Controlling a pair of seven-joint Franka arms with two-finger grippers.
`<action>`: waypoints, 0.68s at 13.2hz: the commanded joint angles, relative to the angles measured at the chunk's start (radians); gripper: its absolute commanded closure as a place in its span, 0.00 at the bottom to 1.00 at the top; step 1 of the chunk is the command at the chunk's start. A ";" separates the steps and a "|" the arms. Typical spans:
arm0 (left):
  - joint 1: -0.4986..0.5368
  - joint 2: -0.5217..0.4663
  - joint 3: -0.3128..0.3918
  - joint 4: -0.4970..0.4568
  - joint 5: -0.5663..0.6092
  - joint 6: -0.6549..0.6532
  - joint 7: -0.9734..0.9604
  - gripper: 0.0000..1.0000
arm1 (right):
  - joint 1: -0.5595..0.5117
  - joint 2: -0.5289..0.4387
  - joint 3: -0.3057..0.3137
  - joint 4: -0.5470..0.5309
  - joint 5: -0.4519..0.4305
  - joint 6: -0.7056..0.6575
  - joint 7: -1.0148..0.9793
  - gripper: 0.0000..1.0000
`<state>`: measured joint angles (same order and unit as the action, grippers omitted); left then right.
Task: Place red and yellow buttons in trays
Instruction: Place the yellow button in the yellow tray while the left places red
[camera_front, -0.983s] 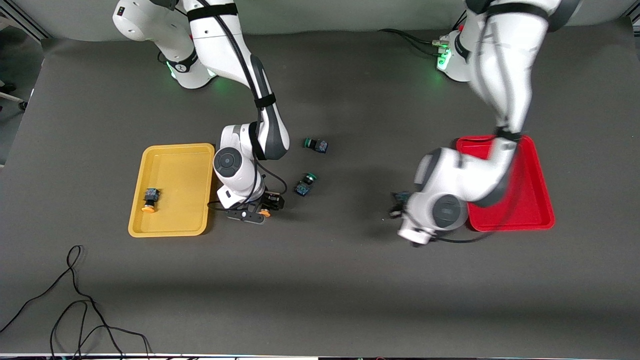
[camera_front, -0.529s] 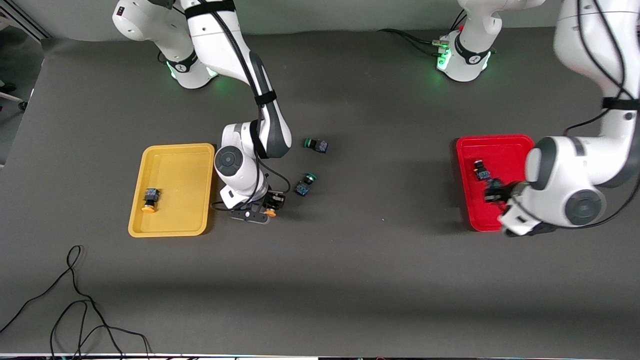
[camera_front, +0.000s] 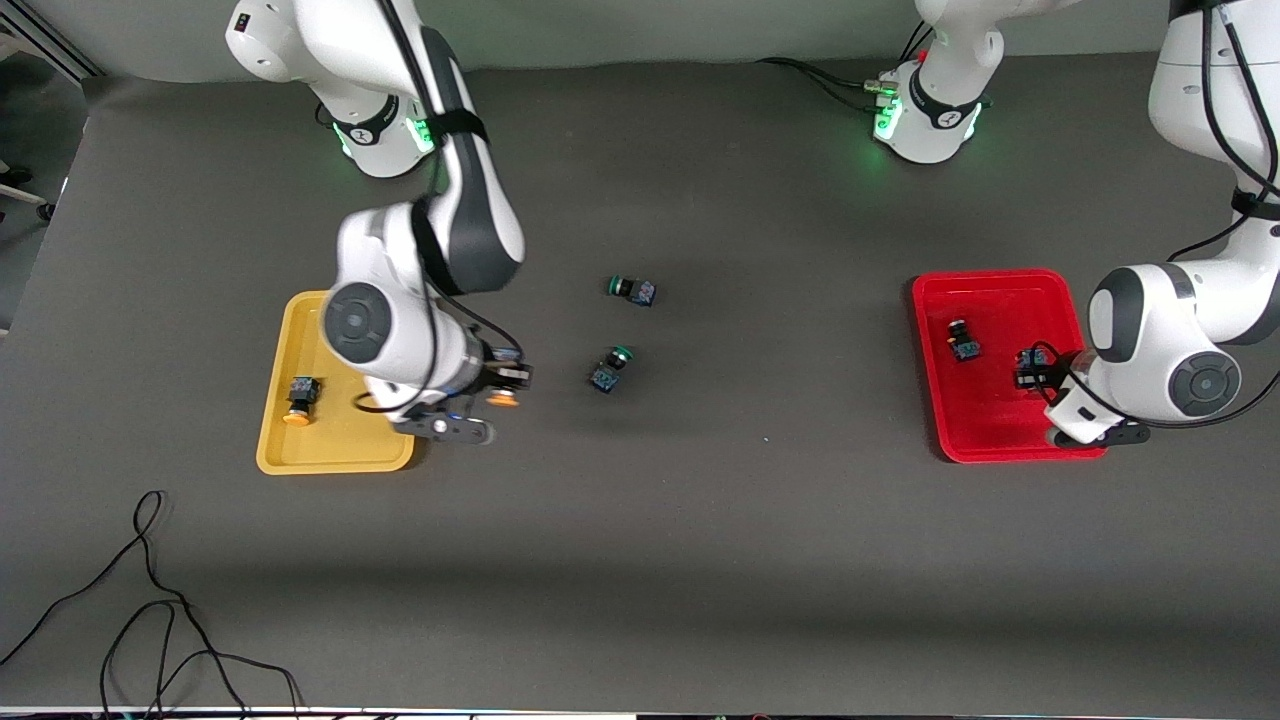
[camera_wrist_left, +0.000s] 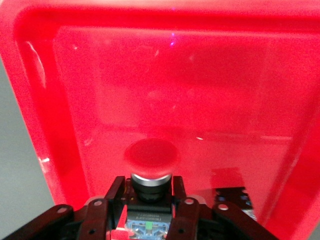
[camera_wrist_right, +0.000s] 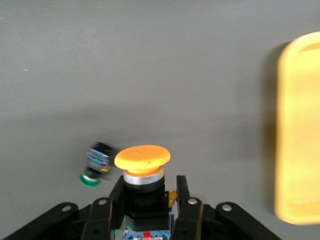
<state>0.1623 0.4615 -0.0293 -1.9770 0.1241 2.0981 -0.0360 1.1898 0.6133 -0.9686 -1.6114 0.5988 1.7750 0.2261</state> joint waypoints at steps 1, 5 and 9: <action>-0.001 -0.024 -0.015 -0.010 0.012 -0.010 -0.007 0.00 | -0.015 -0.081 -0.042 -0.068 -0.129 -0.042 -0.161 0.95; -0.004 -0.043 -0.021 -0.003 0.005 -0.035 -0.008 0.00 | -0.059 -0.081 -0.171 -0.235 -0.128 0.033 -0.521 0.95; -0.004 -0.148 -0.023 0.079 -0.035 -0.185 -0.008 0.00 | -0.177 0.027 -0.093 -0.383 0.042 0.273 -0.759 0.95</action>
<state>0.1623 0.4013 -0.0522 -1.9149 0.1152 1.9949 -0.0379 1.0379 0.5701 -1.1110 -1.9513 0.5450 1.9743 -0.4408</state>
